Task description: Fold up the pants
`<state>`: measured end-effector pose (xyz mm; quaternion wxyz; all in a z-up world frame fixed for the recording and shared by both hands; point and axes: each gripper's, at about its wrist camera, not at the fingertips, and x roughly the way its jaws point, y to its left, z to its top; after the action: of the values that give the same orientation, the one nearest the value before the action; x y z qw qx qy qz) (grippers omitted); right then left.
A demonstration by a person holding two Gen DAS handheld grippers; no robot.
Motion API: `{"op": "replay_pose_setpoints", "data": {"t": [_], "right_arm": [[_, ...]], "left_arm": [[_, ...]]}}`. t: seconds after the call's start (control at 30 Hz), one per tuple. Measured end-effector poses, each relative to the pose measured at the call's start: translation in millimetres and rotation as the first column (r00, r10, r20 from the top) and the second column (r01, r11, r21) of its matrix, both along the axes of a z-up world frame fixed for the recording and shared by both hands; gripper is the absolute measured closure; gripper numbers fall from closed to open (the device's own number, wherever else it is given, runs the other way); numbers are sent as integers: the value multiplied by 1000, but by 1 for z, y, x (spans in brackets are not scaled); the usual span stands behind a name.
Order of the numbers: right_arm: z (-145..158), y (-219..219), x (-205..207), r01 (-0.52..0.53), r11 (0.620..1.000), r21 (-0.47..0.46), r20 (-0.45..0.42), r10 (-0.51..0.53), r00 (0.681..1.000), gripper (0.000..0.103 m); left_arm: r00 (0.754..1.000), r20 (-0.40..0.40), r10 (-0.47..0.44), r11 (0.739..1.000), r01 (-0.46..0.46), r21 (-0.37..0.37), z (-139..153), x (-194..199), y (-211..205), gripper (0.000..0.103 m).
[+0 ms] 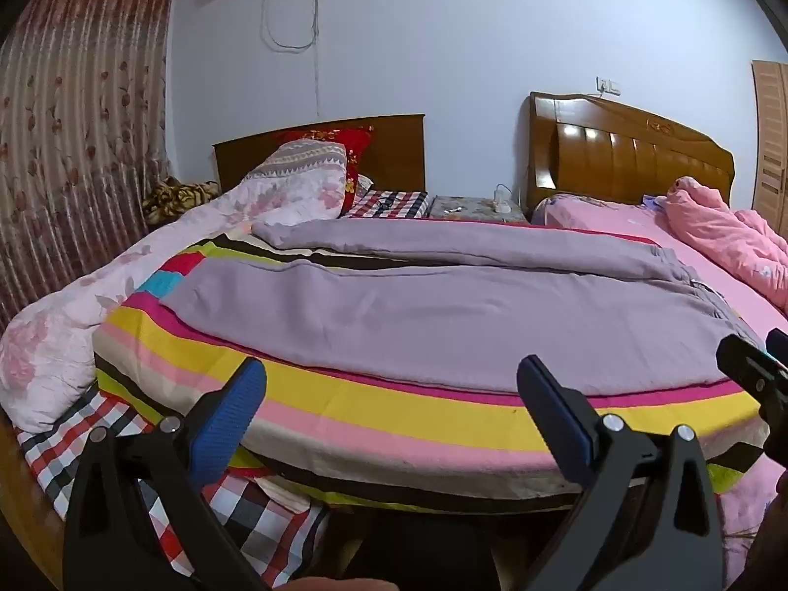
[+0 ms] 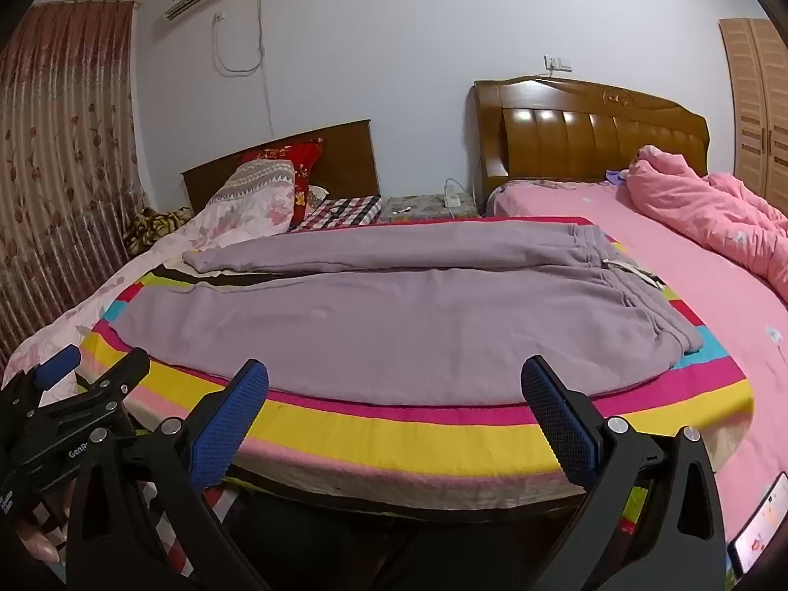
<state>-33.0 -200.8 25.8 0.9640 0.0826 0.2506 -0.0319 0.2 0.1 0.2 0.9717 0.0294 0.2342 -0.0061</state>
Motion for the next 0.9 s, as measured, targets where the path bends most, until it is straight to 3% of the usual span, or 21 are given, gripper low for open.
{"op": "replay_pose_setpoints", "data": {"t": [0.9], "right_arm": [[-8, -5, -1, -3, 1000, 16, -8, 4, 1000, 4]], "left_arm": [[1000, -13, -22, 1000, 22, 14, -9, 0, 0, 1]]}}
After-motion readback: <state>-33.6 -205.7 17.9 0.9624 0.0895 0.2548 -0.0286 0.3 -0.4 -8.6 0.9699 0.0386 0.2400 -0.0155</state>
